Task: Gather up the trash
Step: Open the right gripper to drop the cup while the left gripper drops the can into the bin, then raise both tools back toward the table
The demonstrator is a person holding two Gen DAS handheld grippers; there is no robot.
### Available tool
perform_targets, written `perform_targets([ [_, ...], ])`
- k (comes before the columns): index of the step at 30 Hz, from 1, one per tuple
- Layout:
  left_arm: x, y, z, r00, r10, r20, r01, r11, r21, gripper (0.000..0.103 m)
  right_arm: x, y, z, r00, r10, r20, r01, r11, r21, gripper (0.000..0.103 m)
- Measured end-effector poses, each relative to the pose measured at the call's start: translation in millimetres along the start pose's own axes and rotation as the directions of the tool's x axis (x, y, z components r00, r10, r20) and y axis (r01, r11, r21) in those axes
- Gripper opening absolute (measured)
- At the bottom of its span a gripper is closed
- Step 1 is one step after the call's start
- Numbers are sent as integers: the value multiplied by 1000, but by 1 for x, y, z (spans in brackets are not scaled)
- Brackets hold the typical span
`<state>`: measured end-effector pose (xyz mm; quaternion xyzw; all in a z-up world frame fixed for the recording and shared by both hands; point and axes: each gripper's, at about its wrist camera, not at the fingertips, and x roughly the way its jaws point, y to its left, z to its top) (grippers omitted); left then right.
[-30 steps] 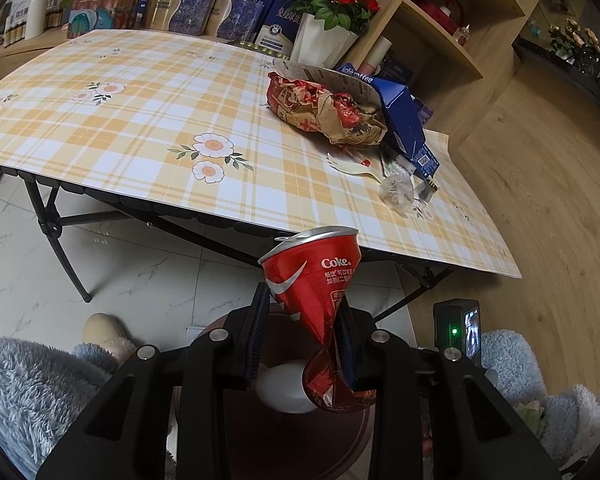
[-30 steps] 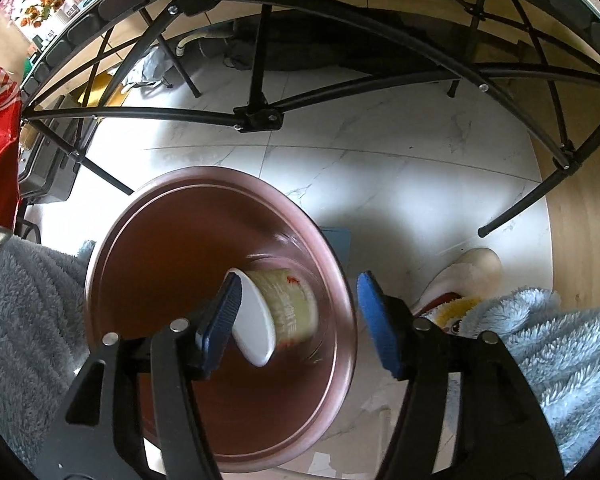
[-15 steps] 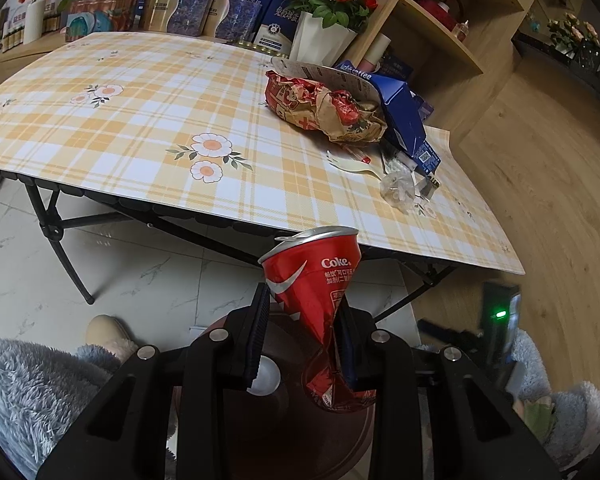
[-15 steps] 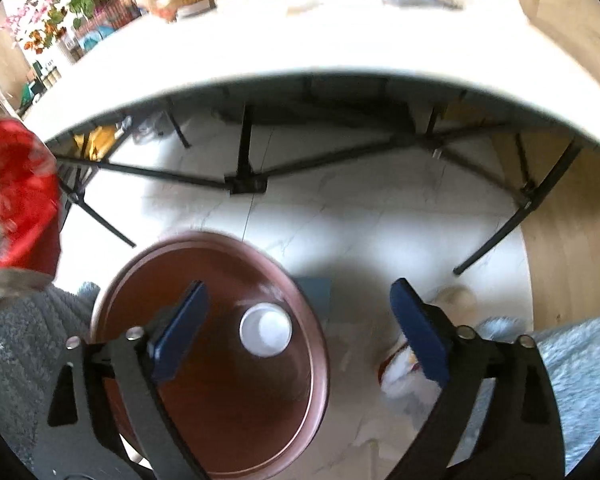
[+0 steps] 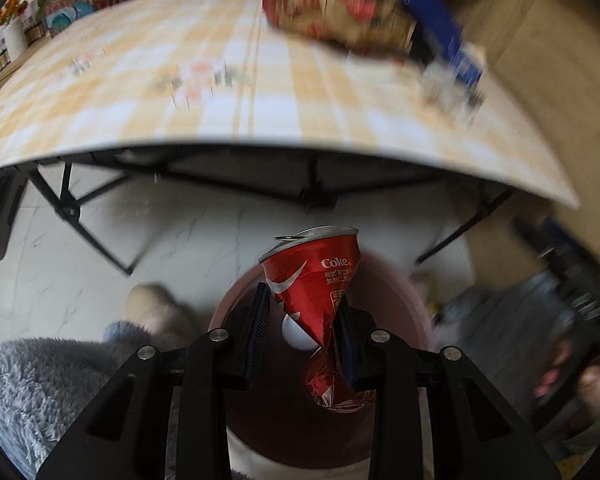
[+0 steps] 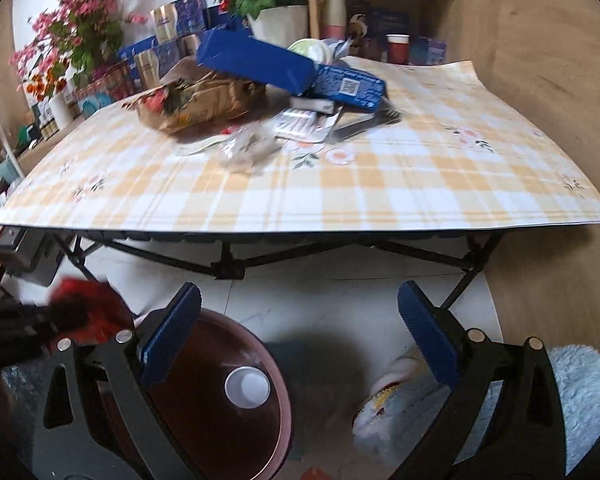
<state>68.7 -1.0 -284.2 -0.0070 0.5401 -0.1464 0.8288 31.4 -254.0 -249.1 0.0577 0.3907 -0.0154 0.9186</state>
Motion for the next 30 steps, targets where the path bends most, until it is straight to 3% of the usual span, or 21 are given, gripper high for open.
perform_targets([
  [5,37,-2,-6,984,69,-165,-65,997,31,30,5,-9,-2,1000,-11,-21,11,999,33,97],
  [9,61,-5,-13,958,117,-263,-101,992,75,30,10,-13,-2,999,-23,-27,25,998,50,97],
  [13,72,-5,-17,940,133,-314,-111,990,87,31,12,-18,-3,999,-22,-33,25,997,70,97],
  [16,73,-4,-17,937,128,-325,-110,991,74,31,12,-19,-4,999,-22,-37,25,997,77,97],
  [19,75,-1,-17,934,102,-344,-90,995,49,42,13,-19,-4,999,-22,-40,25,997,79,97],
  [24,67,2,-13,947,73,-314,-77,997,0,59,14,-19,-4,999,-19,-45,23,996,80,97],
  [28,51,8,-7,972,32,-231,-47,997,-63,67,14,-21,-3,999,-20,-46,24,995,93,97],
  [30,36,12,-2,989,-7,-151,-9,995,-104,69,14,-21,-2,998,-34,-52,40,994,103,97],
])
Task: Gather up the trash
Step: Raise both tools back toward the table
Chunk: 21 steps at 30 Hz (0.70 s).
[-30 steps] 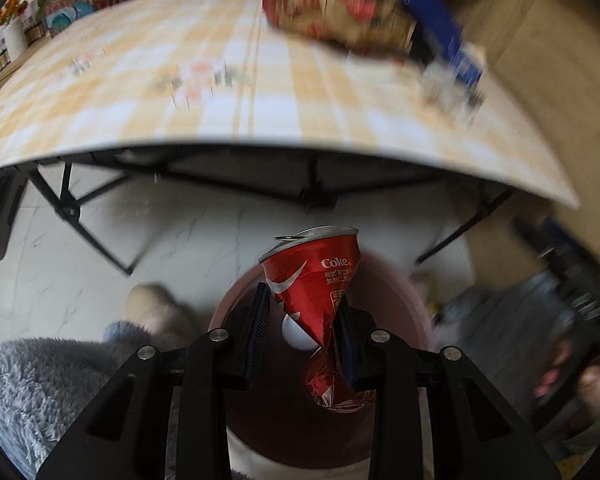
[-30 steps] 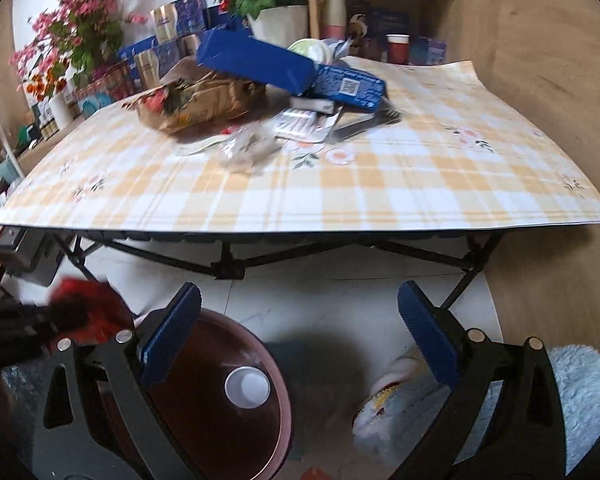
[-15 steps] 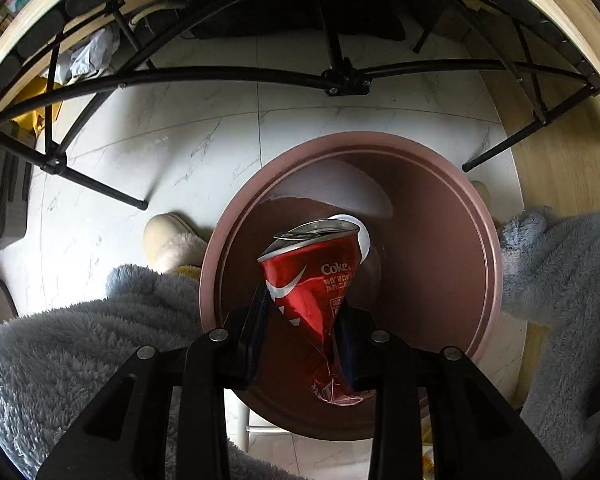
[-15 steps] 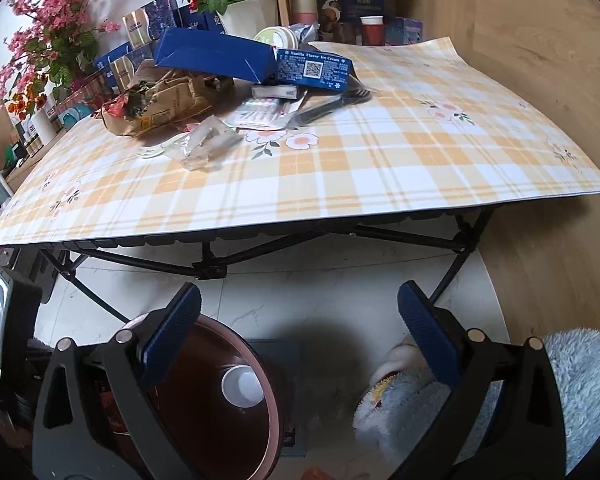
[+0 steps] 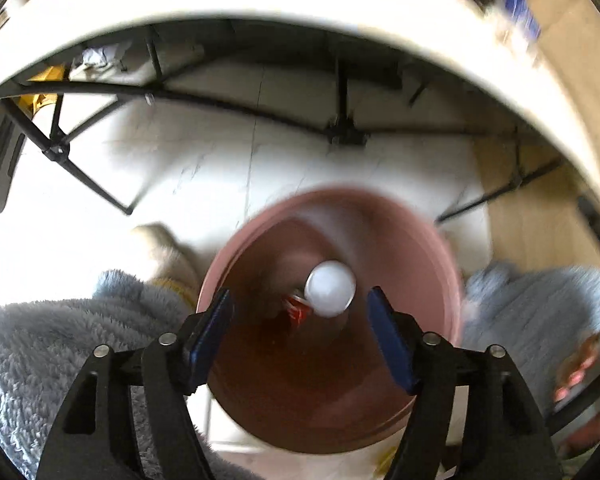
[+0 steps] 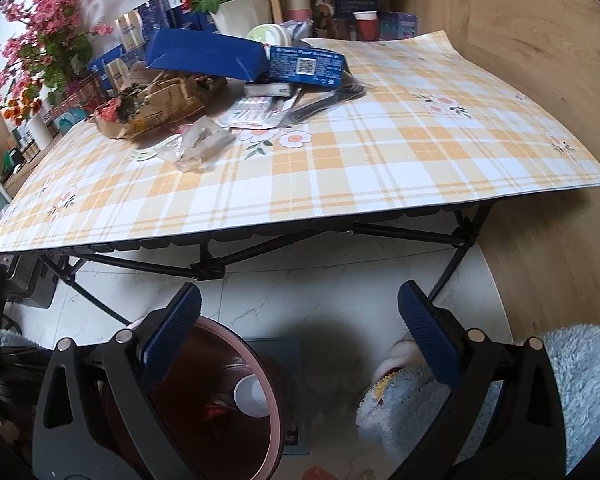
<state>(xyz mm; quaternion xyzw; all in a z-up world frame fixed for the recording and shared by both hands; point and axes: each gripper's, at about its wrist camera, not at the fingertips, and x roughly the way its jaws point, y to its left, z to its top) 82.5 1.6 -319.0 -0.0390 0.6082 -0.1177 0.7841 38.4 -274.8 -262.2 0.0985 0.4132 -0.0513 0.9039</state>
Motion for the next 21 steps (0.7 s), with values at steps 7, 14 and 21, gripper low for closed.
perform_targets([
  [7,-72,10,0,918,-89,386,117,992,-50,81,-16,0,17,997,-12,77,14,1000,-20,97],
  [14,-107,15,-3,822,-65,566,122,990,-64,87,-31,1,29,988,49,149,-39,997,-70,97],
  [21,-123,6,-10,737,3,676,25,999,-32,88,-16,-4,32,985,167,46,-166,986,-33,97],
])
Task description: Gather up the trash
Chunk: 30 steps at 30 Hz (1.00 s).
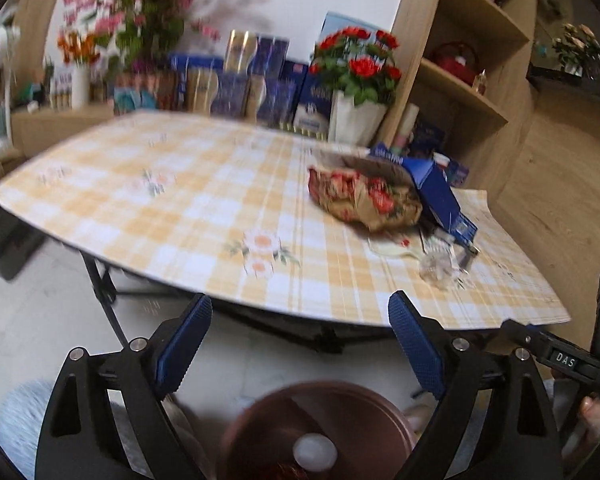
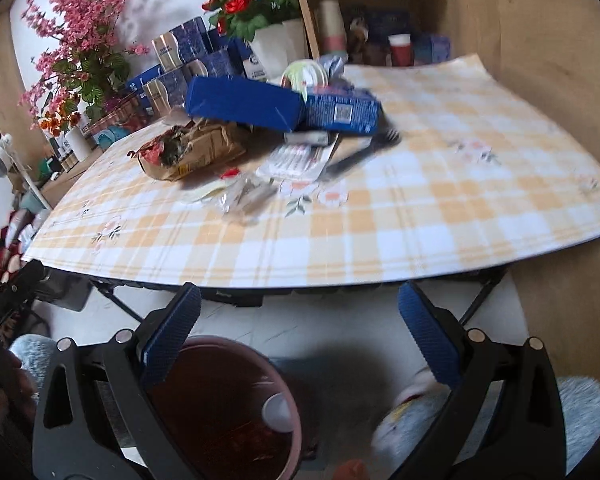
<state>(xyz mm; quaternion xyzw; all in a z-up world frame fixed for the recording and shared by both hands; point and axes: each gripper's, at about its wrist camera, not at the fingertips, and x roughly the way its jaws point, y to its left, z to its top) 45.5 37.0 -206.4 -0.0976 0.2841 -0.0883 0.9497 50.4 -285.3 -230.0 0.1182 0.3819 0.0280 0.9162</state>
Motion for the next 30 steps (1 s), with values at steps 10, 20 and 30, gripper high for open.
perform_targets([
  [10,15,-8,-1,1000,8,19,-9,999,45,88,-14,-26,38,993,-85,86,80,995,54,97],
  [20,42,-5,5,1000,-5,-11,5,1000,-27,88,42,-78,141,997,-38,72,32,997,71,97],
  [30,72,-15,9,996,-55,-67,51,997,-62,88,150,-79,199,996,36,-75,-27,993,119,97],
])
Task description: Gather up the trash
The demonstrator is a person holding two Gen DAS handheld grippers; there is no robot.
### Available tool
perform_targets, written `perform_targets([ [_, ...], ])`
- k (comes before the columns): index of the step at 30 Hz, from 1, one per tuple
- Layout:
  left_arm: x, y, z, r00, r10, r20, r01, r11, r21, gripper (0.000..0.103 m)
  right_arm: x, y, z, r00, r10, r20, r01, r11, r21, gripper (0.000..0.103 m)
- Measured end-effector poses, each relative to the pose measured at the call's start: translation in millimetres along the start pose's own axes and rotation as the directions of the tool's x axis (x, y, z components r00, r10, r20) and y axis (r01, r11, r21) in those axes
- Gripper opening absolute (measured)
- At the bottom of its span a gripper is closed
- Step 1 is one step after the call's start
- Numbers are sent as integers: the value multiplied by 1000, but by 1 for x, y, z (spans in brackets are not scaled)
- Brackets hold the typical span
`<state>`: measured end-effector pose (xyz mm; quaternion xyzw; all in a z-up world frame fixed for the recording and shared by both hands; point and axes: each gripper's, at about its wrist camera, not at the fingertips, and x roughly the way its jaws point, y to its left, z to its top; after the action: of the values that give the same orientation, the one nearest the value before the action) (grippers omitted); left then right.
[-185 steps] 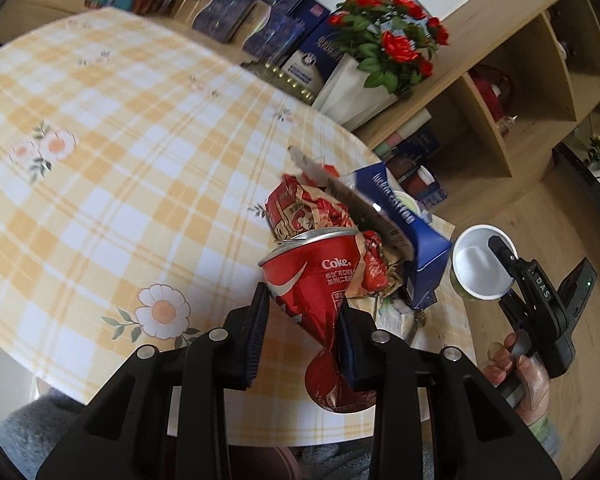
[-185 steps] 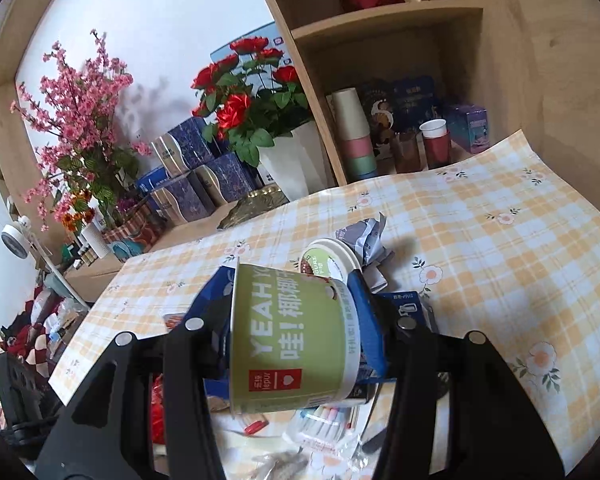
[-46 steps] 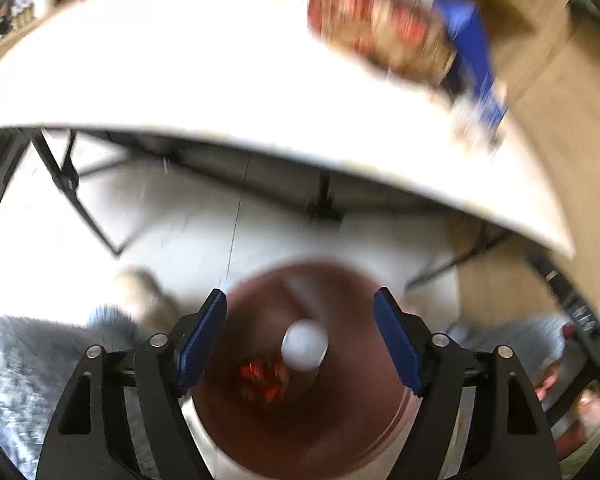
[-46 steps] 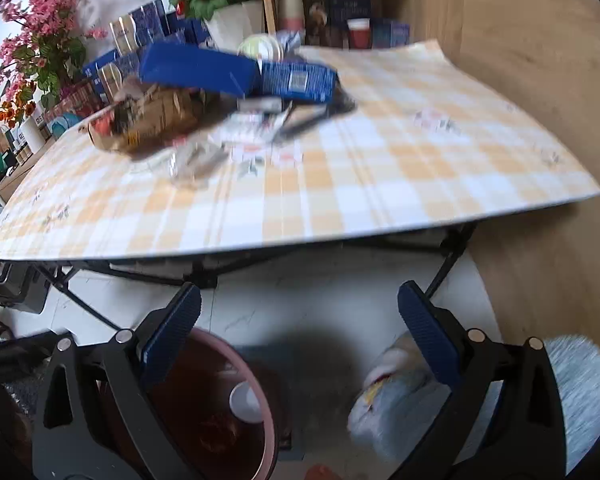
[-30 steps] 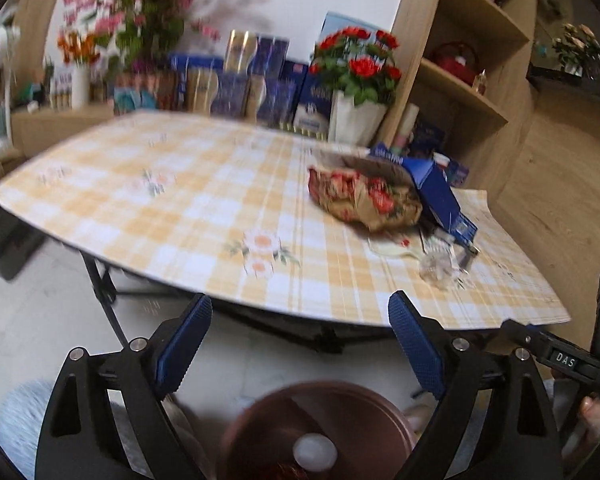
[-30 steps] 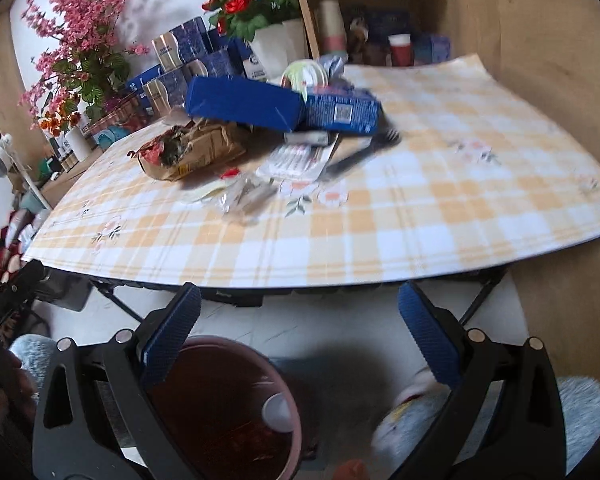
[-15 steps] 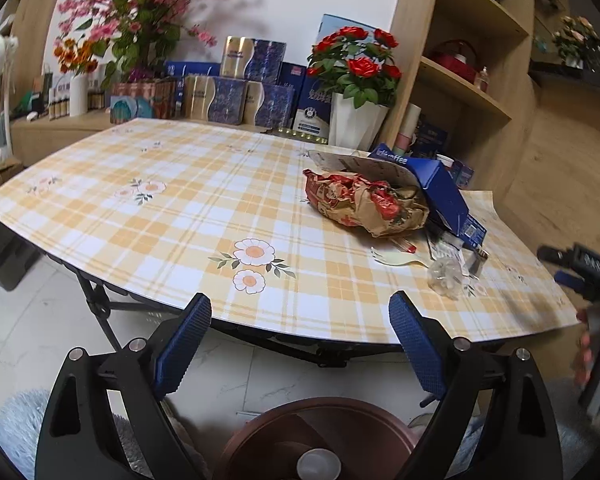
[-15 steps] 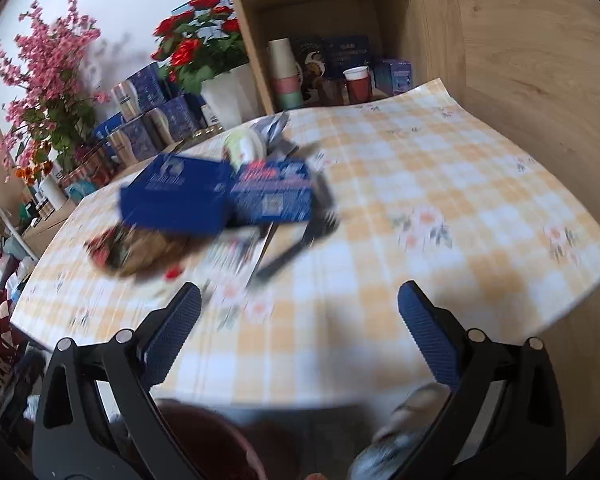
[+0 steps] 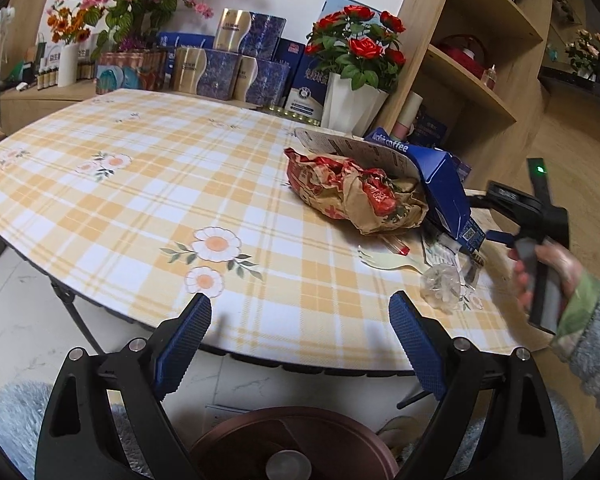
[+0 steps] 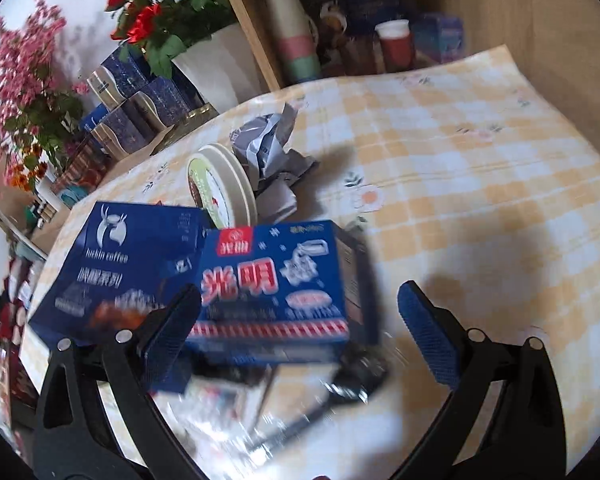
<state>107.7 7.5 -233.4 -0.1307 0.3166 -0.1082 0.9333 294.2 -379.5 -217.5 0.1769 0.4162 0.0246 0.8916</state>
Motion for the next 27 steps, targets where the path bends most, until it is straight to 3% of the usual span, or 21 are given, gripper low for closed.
perform_targets([
  [4,8,-1,1,999,-22,-24,22,1000,-9,88,10,11,8,1000,17,-12,-17,999,-43,97],
  [9,12,4,2,999,-38,-39,36,998,-53,88,31,24,10,995,-52,-84,42,992,-115,97],
  [12,17,10,8,996,-59,-68,51,993,-104,88,37,17,10,992,-22,-121,13,997,-74,82],
  [13,18,12,11,995,-66,-75,57,991,-120,88,33,13,11,993,1,-116,-5,999,-39,82],
  [17,25,18,33,989,-134,-70,114,965,-237,87,7,7,13,998,61,-10,-61,998,33,82],
  [24,59,13,70,962,-265,-64,211,871,-443,85,-52,9,-6,981,14,196,-15,1000,2,82],
  [25,63,9,73,960,-272,-69,217,875,-434,85,-56,6,-9,979,14,205,-17,1000,10,82],
  [27,70,-6,80,968,-239,-83,197,918,-345,85,-67,-2,-19,975,18,220,-28,999,40,82],
])
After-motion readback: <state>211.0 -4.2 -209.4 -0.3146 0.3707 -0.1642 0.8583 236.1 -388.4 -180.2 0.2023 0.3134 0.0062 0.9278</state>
